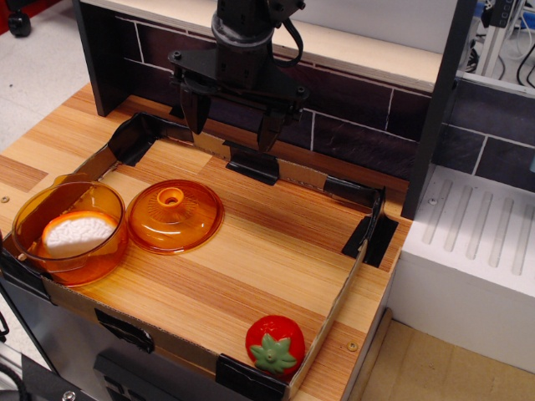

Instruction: Take sushi out of pot

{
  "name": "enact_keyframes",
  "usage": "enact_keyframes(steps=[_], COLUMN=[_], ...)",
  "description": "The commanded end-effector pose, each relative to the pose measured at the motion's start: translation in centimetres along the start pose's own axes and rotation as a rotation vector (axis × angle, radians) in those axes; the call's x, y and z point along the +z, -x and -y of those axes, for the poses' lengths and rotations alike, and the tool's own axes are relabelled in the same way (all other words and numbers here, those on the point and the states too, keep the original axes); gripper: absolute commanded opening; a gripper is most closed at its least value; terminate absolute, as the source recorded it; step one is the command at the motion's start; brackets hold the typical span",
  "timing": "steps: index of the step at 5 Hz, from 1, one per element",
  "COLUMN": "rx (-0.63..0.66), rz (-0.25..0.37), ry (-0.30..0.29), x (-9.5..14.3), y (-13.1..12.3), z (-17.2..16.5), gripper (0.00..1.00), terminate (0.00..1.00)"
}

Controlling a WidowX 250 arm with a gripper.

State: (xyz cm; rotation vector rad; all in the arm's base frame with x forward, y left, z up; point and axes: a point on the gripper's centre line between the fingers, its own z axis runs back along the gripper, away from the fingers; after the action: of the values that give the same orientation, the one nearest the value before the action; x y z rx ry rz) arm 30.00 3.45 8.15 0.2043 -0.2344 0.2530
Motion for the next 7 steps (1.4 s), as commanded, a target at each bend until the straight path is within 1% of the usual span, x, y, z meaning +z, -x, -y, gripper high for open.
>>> enact_keyframes(steps=[1, 2, 3, 4, 5, 6, 7], rx=[0.0, -0.15, -0.227, -0.336, -0.532, -0.68, -0.779], rz=[0.0, -0.073, -0.098, -0.103, -0.163, -0.217, -0.259], ry=[0.0, 0.096, 0.145, 0.198, 0.234, 0.181, 0.151], x=[0.0, 1.0, 3.3, 4.7, 4.7, 3.4, 1.3], y=[0.0, 0.3, 0.5, 1.0, 2.4, 3.6, 4.6], z=[0.0, -1.2, -3.3, -5.4, -8.2, -10.1, -11.7], gripper=[1.0, 1.0, 1.0, 1.0, 1.0, 1.0, 1.0], terminate=[0.0, 0.0, 0.0, 0.0, 0.0, 0.0, 0.0])
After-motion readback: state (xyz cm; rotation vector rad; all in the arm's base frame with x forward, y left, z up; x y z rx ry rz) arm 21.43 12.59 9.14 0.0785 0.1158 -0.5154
